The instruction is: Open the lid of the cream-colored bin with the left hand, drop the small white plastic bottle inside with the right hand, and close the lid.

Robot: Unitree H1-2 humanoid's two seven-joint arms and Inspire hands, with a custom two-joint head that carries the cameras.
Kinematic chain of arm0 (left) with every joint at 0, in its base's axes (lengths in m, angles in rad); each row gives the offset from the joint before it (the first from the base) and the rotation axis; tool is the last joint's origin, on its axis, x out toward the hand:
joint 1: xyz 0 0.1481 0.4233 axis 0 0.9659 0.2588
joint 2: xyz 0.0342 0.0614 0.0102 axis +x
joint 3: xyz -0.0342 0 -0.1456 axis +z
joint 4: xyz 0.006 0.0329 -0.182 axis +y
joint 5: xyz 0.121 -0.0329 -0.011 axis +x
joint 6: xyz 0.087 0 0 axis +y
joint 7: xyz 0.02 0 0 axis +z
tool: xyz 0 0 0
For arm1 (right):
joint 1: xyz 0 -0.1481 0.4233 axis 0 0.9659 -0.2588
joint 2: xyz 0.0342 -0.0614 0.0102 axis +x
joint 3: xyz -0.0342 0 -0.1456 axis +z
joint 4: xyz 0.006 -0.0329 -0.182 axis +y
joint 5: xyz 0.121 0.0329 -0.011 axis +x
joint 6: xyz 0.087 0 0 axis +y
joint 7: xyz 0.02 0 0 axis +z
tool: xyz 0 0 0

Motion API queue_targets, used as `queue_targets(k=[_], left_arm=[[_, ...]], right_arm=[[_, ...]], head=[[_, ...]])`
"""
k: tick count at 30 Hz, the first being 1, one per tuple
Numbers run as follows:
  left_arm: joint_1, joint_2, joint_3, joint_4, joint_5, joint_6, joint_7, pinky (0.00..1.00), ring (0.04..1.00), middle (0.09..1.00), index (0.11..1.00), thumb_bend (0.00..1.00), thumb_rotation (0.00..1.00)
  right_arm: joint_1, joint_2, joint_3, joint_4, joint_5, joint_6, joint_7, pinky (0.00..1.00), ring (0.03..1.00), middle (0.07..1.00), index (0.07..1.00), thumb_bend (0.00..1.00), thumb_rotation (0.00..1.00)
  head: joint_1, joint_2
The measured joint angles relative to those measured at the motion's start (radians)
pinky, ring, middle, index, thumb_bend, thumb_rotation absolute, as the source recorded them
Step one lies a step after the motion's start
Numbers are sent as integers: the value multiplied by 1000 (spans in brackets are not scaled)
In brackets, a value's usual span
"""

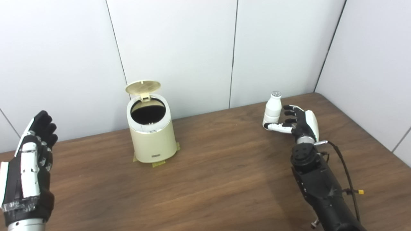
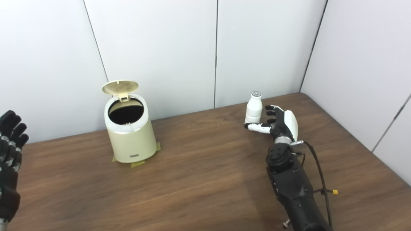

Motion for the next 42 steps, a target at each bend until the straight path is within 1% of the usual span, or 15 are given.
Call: queue_targets(k=[3, 7, 10, 11, 15, 17, 19, 21, 23, 30, 33, 37, 40, 41, 42], left_arm=[[0, 0, 0, -1, 0, 0, 0, 984, 955, 950, 939, 122, 962], [0, 0, -1, -1, 0, 0, 0, 986, 957, 951, 940, 131, 958], [0, 0, -1, -1, 1, 0, 0, 970, 949, 948, 941, 126, 958], [0, 0, -2, -1, 1, 0, 0, 972, 949, 947, 941, 128, 959], [0, 0, -4, -2, 7, 1, 0, 979, 951, 948, 940, 133, 962], [0, 0, -4, -3, 7, 1, 0, 975, 951, 947, 940, 128, 966], [0, 0, -4, -3, 7, 1, 0, 967, 949, 945, 939, 122, 969], [0, 0, -4, -3, 6, 1, 0, 966, 949, 943, 935, 119, 971], [0, 0, -4, -3, 6, 1, 0, 984, 957, 949, 938, 136, 964], [0, 0, -4, -3, 7, 1, 0, 979, 955, 951, 942, 141, 946], [0, 0, -4, -3, 7, 1, 0, 989, 959, 952, 943, 140, 943], [0, 0, -5, -4, 7, 1, 1, 966, 952, 946, 934, 135, 946], [0, 0, -6, -4, 7, 1, 1, 976, 953, 951, 945, 131, 946], [0, 0, -6, -4, 7, 1, 1, 983, 956, 953, 947, 134, 946], [0, 0, -6, -4, 7, 1, 1, 990, 960, 955, 950, 137, 946]], right_arm=[[-10, 0, 0, 17, 1, -16, -2, 468, 580, 657, 744, 864, 145], [-33, 0, -1, 49, 1, -39, -5, 429, 541, 621, 731, 863, 128], [-49, 1, -5, 76, 11, -65, -6, 317, 416, 517, 728, 866, 100], [-51, 1, -6, 82, 13, -73, -6, 313, 412, 513, 732, 864, 95], [-57, 1, -8, 101, 21, -89, -8, 351, 463, 562, 740, 858, 85], [-58, 1, -8, 107, 22, -95, -8, 393, 515, 605, 731, 857, 102], [-58, 1, -5, 107, 21, -98, -8, 389, 506, 597, 727, 854, 109], [-58, 0, -2, 107, 19, -100, -8, 463, 576, 649, 721, 851, 103], [-58, 0, 1, 107, 18, -100, -8, 490, 602, 669, 717, 847, 97], [-61, 0, 5, 107, 12, -101, -12, 512, 618, 686, 714, 833, 80], [-61, 0, 4, 107, 15, -101, -11, 449, 566, 649, 719, 837, 79], [-62, 0, 3, 107, 19, -100, -9, 431, 551, 637, 729, 852, 85], [-64, 0, 3, 107, 21, -99, -4, 420, 540, 626, 733, 862, 99], [-64, 0, 3, 107, 22, -99, -4, 387, 503, 595, 731, 867, 96], [-65, 0, 3, 107, 22, -100, -4, 420, 542, 626, 727, 870, 92]], head=[[2, 0], [2, 0], [3, 2], [3, 2], [5, 2], [5, 2], [5, 2], [5, 0], [5, 2], [5, 2], [6, 2], [6, 2], [6, 3], [6, 3], [6, 3]])
